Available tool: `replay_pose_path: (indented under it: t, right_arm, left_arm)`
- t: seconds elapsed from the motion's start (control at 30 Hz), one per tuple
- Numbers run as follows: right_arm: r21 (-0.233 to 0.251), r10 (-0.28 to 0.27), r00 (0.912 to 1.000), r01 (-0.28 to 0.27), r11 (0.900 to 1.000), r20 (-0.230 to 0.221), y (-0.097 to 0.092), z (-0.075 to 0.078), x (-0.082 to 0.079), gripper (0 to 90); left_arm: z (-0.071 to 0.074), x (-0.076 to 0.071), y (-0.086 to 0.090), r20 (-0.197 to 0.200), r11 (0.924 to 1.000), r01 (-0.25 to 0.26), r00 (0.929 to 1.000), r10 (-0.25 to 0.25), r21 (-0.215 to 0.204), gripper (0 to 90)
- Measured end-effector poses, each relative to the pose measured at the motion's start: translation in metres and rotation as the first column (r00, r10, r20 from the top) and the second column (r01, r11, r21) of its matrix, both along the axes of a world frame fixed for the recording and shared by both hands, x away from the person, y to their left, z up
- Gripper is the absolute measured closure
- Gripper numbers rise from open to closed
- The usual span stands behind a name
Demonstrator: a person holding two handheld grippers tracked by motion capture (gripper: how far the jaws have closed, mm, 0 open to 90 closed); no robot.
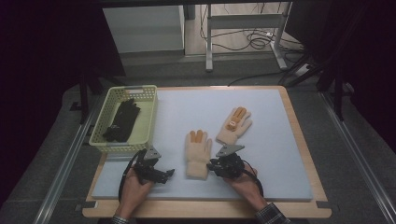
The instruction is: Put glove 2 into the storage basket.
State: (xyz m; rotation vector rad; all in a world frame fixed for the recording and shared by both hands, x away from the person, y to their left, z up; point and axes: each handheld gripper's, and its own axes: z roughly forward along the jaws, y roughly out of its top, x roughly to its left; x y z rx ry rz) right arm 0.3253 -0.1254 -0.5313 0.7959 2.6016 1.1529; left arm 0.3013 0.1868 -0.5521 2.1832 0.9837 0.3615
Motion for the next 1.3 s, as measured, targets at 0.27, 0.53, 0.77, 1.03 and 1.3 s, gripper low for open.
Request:
replay_pose_path:
  t: [0.27,0.53,0.77,1.03,1.3]
  right_arm:
    - [0.017,-0.095,0.9953,0.095,0.9954,0.019,-0.024,0.011,0.016,64.7]
    - [0.015,-0.214,0.975,0.213,0.9769,0.062,-0.051,0.024,0.046,59.4]
    - [0.004,-0.278,0.9565,0.279,0.9604,0.089,-0.06,0.029,0.076,51.5]
    - [-0.014,-0.32,0.9427,0.323,0.9464,0.095,-0.06,0.026,0.109,39.6]
    - [-0.032,-0.362,0.9292,0.365,0.9303,0.073,-0.05,0.012,0.128,32.5]
  left_arm:
    - [0.0,0.0,0.0,0.0,1.0,0.0,1.0,0.0,0.0,2.3]
    - [0.0,0.0,0.0,-0.001,1.0,0.0,1.0,0.0,0.0,2.3]
    - [0.0,0.0,0.0,-0.001,1.0,0.0,1.0,0.0,-0.001,2.3]
    - [0.0,0.0,0.0,-0.001,1.0,-0.001,1.0,0.001,-0.001,2.3]
    - [0.0,0.0,0.0,-0.002,1.0,-0.001,1.0,0.001,-0.001,2.3]
